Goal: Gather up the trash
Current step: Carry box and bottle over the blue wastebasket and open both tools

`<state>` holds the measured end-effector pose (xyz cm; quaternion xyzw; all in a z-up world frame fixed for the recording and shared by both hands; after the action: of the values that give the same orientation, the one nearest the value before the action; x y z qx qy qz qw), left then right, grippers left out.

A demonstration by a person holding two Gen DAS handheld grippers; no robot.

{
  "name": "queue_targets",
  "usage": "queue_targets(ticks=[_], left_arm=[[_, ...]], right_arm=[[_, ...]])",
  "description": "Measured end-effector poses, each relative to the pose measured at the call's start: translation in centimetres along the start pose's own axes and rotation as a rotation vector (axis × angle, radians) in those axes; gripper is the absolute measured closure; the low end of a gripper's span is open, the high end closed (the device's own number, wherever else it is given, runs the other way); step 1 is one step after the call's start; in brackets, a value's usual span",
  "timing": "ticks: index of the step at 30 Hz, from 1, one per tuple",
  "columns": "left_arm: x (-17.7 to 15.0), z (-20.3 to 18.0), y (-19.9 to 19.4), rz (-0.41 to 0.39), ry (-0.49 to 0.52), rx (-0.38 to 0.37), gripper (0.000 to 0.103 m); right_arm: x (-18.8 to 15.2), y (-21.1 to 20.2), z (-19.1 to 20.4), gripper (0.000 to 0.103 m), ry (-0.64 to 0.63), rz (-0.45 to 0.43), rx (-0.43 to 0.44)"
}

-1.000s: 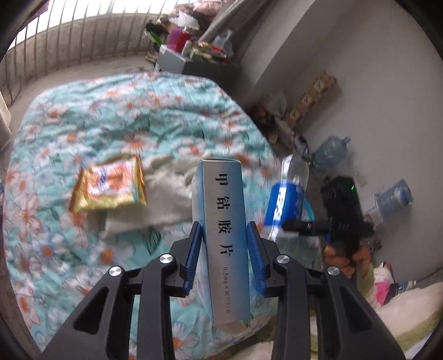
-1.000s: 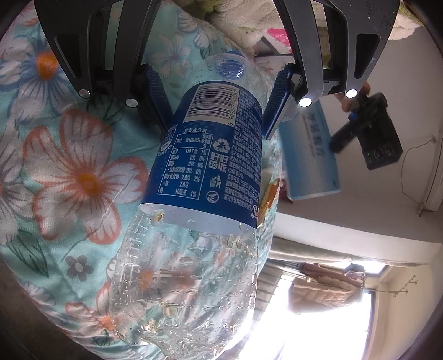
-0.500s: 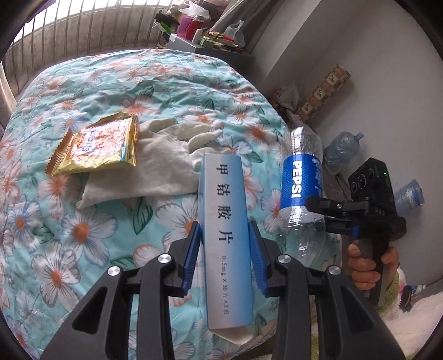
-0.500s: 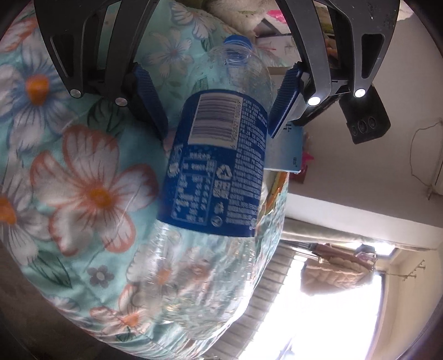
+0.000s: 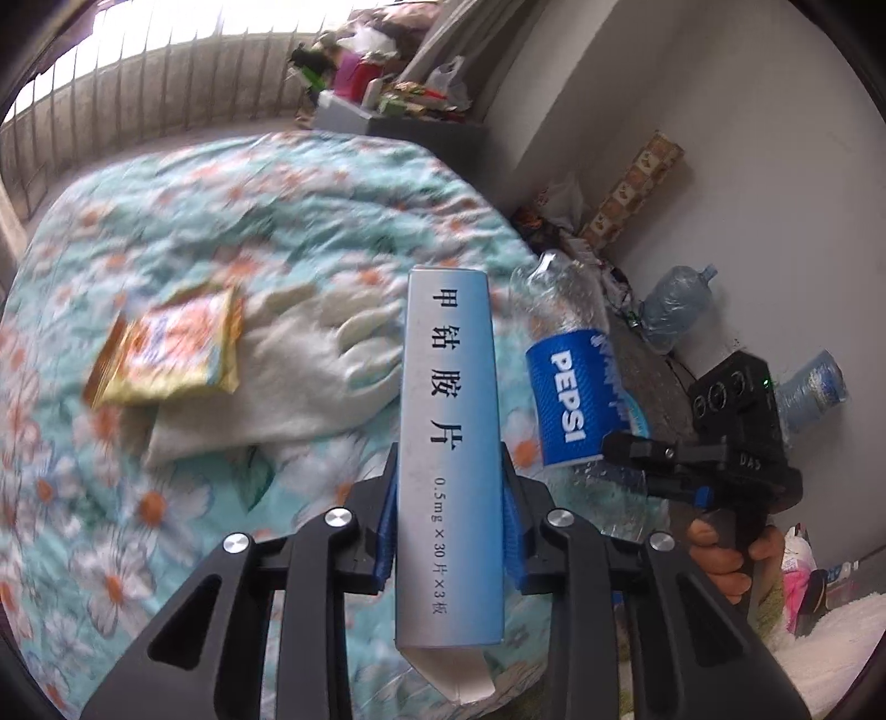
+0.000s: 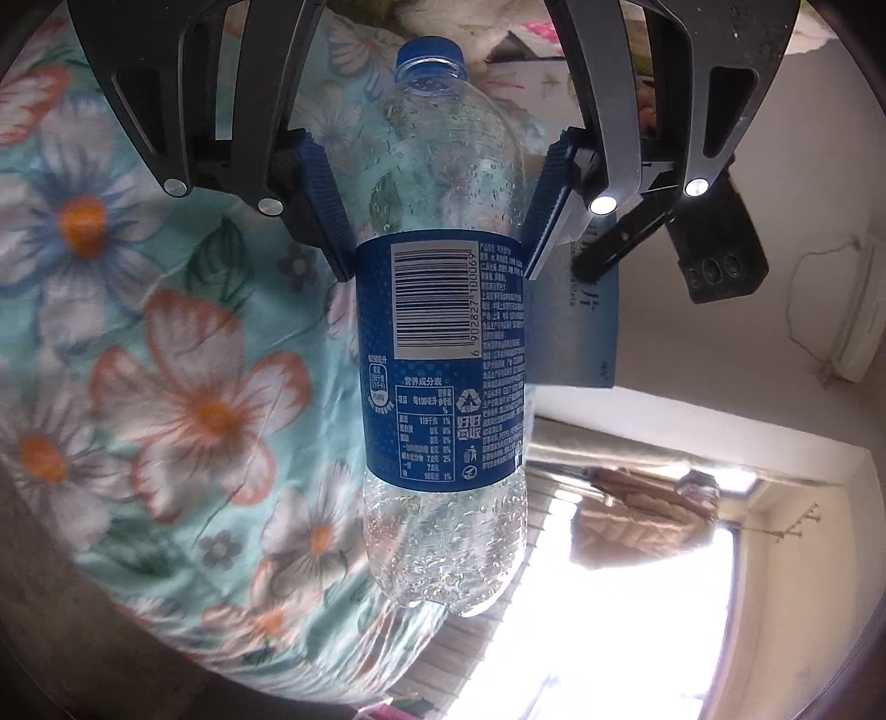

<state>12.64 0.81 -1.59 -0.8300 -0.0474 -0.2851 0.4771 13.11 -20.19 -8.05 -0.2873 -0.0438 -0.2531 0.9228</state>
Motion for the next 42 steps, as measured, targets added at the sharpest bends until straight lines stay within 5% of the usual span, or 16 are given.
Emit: queue_targets(ticks=[9, 14, 19, 25, 28, 31, 34, 38, 42], left_arm=[[5.6, -13.1, 5.8, 0.029, 0.198, -0.155, 0.073], [6.4, -22.9, 13.9, 0.186, 0.290, -0.212, 0.073], [4.1, -30.9, 25.3, 0.378, 0.444, -0.147, 0.072], [1.5, -34.1, 38.2, 0.601, 0.485, -0.092, 0.072], [0.6, -35.8, 43.5, 0.676, 0.533, -0.091, 0.070], [1.0, -36.7, 48.0, 0.659, 0.553, -0.028, 0.051], [1.7, -37.1, 49.4, 0.615, 0.498, -0.044, 0.046], [2.6, -37.2, 47.8, 0.597, 0.436, -0.090, 0.046], [5.0, -37.2, 43.5, 0.485, 0.486, -0.107, 0.046]], right_arm=[[2.5, -13.0, -5.8, 0.047, 0.093, -0.300, 0.001], [2.5, -22.3, -12.9, 0.046, 0.226, -0.503, -0.108], [0.7, -26.6, -21.5, 0.046, 0.417, -0.564, -0.224], [-1.6, -28.0, -29.7, 0.046, 0.576, -0.541, -0.374], [-0.2, -28.0, -32.3, 0.045, 0.619, -0.520, -0.414], [1.1, -28.7, -36.6, 0.043, 0.638, -0.472, -0.452], [1.4, -29.0, -40.8, 0.042, 0.688, -0.440, -0.528], [-0.1, -29.9, -43.7, 0.042, 0.788, -0.522, -0.522], [-2.5, -30.5, -42.3, 0.042, 0.812, -0.585, -0.556]])
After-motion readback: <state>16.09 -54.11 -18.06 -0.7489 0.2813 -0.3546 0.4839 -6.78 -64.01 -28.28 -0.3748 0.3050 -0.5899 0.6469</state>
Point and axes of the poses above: each gripper's, at about its wrist camera, not at the fingertips, and y roughly the way its jaws point, z to its left, x to its top, the point moved 7 cm from there along y, roughly the way its jaws point, and after that the axes turned 5 degrees about -y, right-handed, at the moved point
